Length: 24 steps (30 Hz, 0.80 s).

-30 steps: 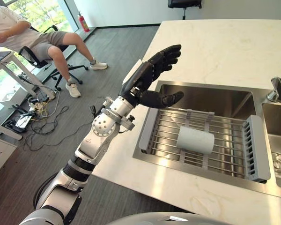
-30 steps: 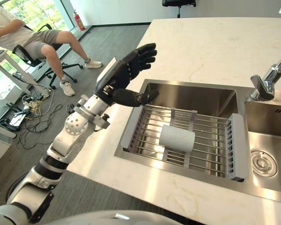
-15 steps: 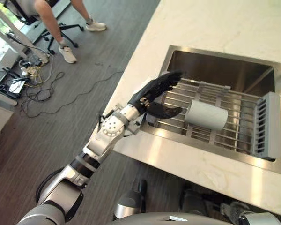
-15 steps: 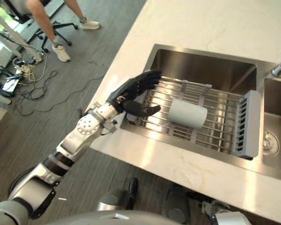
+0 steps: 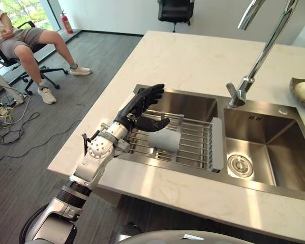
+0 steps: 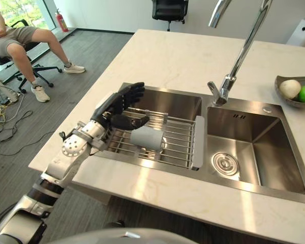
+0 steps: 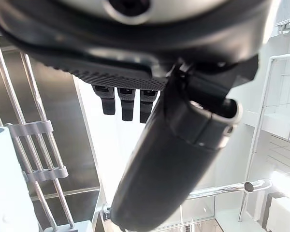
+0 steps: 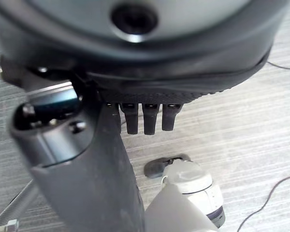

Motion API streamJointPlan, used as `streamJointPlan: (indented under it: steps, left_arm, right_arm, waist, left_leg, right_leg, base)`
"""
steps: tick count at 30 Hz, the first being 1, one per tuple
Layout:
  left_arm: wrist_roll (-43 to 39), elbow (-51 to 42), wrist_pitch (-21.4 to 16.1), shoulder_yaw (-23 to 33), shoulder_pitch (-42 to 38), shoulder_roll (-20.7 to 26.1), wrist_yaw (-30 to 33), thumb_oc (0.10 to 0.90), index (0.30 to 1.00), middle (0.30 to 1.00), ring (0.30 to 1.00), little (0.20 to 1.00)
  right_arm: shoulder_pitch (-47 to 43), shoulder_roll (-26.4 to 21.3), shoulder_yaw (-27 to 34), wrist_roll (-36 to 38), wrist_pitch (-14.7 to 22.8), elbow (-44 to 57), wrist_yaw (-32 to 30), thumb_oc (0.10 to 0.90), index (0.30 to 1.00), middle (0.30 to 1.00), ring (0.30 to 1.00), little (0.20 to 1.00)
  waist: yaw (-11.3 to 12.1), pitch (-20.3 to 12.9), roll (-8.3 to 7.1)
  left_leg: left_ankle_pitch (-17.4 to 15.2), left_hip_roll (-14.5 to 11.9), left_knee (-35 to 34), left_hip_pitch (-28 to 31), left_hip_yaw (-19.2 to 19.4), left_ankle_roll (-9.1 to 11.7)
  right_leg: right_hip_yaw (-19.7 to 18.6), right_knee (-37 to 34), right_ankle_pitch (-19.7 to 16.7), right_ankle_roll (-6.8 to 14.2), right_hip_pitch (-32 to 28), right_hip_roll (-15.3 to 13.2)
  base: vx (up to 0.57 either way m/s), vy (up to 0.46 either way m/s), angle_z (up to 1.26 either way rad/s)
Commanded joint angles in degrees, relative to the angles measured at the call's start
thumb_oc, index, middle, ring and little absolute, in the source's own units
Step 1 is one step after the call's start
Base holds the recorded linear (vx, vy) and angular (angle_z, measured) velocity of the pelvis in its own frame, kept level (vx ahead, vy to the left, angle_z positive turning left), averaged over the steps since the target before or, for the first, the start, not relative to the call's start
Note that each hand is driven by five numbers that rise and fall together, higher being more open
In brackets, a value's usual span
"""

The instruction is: Place the dishes in the dishwasher.

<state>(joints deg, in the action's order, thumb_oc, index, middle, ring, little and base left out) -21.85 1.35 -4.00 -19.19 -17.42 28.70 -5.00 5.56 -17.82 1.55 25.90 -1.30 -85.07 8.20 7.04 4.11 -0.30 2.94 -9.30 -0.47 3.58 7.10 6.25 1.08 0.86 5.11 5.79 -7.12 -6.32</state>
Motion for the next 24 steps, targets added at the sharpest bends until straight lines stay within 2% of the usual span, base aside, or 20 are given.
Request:
streamJointPlan:
  steps: [1, 4, 5, 7, 9, 10, 11, 14, 18, 24]
  left_arm:
    - [2.1, -4.8, -6.4, 2.5, -9.0, 1.0, -0.3, 0.800, 0.900, 0.900, 0.900, 0.900]
    - [5.6, -4.8, -6.5, 1.4, -9.4, 2.7, -0.9, 0.800, 0.900, 0.900, 0.900, 0.900]
    - [11.9, -5.1, -7.4, -0.8, -11.2, 5.5, -2.1, 0.800, 0.900, 0.900, 0.900, 0.900]
    - [14.1, -5.2, -7.6, -2.4, -12.0, 6.7, -3.0, 0.800, 0.900, 0.900, 0.900, 0.900]
    - [17.5, -5.0, -8.1, -7.2, -14.8, 9.7, -5.4, 0.800, 0.900, 0.900, 0.900, 0.900]
    - [17.5, -4.9, -8.2, -7.3, -14.9, 9.7, -5.4, 0.800, 0.900, 0.900, 0.900, 0.900]
    - [20.8, -5.2, -9.4, -9.8, -17.0, 11.8, -5.5, 0.800, 0.900, 0.900, 0.900, 0.900]
    - [27.7, -5.4, -11.1, -13.7, -20.9, 14.5, -4.9, 0.800, 0.900, 0.900, 0.900, 0.900]
    - [35.2, -3.5, -12.8, -19.0, -25.2, 15.6, -4.8, 0.800, 0.900, 0.900, 0.900, 0.900]
    - [41.3, 2.0, -12.8, -22.2, -27.4, 14.8, -2.8, 0.800, 0.900, 0.900, 0.900, 0.900]
  right_arm:
    - [-2.0, 0.4, -0.2, 1.0, 0.2, 0.3, 0.5, 0.800, 0.900, 0.900, 0.900, 0.900]
    - [-2.0, 0.4, 0.3, 1.7, 0.0, 0.3, 0.7, 0.800, 0.900, 0.900, 0.900, 0.900]
    - [-1.6, 0.8, 0.6, 2.3, -0.1, 0.3, 1.2, 0.800, 0.900, 0.900, 0.900, 0.900]
    - [-1.4, 0.8, 0.6, 2.4, -0.2, 0.0, 1.6, 0.800, 0.900, 0.900, 0.900, 0.900]
    - [-0.9, 0.4, 0.3, 1.8, -0.3, -0.6, 2.1, 0.800, 0.900, 0.900, 0.900, 0.900]
    - [-0.9, 0.4, 0.3, 1.8, -0.3, -0.6, 2.0, 0.800, 0.900, 0.900, 0.900, 0.900]
    - [-0.4, 0.2, 0.0, 1.7, -0.2, -0.7, 2.2, 0.800, 0.900, 0.900, 0.900, 0.900]
    - [-0.3, 0.1, -0.7, 1.4, 0.0, -0.5, 2.5, 0.800, 0.900, 0.900, 0.900, 0.900]
    - [-0.4, 0.0, -2.1, 0.3, 0.4, -0.5, 2.3, 0.800, 0.900, 0.900, 0.900, 0.900]
    - [-0.6, 0.8, -3.4, -0.2, 0.6, -0.1, 1.6, 0.800, 0.900, 0.900, 0.900, 0.900]
  waist:
    - [1.1, 0.6, 1.23]
    - [0.6, 0.4, 1.46]
    - [0.2, 0.2, 1.67]
    - [0.0, 0.0, 1.81]
    - [-1.1, -0.6, 2.32]
    - [-1.0, -0.5, 2.27]
    - [-1.4, -0.7, 2.59]
    - [-1.8, -0.9, 2.89]
    - [-2.2, -1.1, 3.25]
    - [-2.8, -1.1, 3.53]
  left_leg:
    - [-5.8, 0.9, 5.6, -2.5, -2.0, -0.7]
    - [-5.3, 0.9, 4.7, -2.1, -2.3, -0.7]
    - [-4.7, 1.0, 3.5, -1.8, -2.3, -0.6]
    - [-4.5, 1.0, 2.9, -1.6, -2.1, -0.6]
    - [-3.9, 0.9, 1.3, -0.8, -1.2, -0.4]
    - [-3.8, 0.9, 1.2, -0.7, -1.2, -0.4]
    - [-3.4, 0.9, 0.4, -0.3, -0.8, -0.2]
    - [-3.1, 0.9, -0.4, 0.0, -0.6, -0.1]
    - [-2.9, 1.0, -1.1, 0.5, 0.0, 0.0]
    - [-3.1, 1.2, -1.3, 1.1, 0.8, -0.1]
  right_leg:
    - [-2.1, 4.4, 1.8, 3.2, 2.5, -0.5]
    - [-2.2, 4.8, 1.9, 3.2, 2.8, -0.1]
    - [-2.3, 4.9, 1.9, 3.2, 3.0, 0.1]
    - [-2.5, 5.0, 1.9, 3.3, 3.1, 0.3]
    - [-2.5, 5.1, 1.8, 3.5, 3.5, 0.5]
    - [-2.6, 5.1, 1.8, 3.5, 3.5, 0.5]
    - [-2.6, 5.3, 1.9, 3.6, 3.6, 0.5]
    - [-2.4, 5.5, 1.9, 3.8, 3.8, 0.5]
    - [-1.9, 5.5, 1.8, 4.0, 3.8, 0.4]
    - [-2.1, 5.2, 1.4, 4.3, 3.9, 0.1]
  base:
    - [-0.02, -0.005, 0.27]
    - [-0.02, -0.004, 0.03]
    - [-0.02, 0.006, -0.03]
    - [-0.01, 0.003, -0.02]
    - [0.00, 0.000, 0.00]
    - [0.00, 0.000, 0.00]
    - [0.00, 0.000, 0.00]
    - [0.01, 0.003, -0.03]
    - [0.02, 0.003, 0.06]
    - [0.00, 0.001, -0.01]
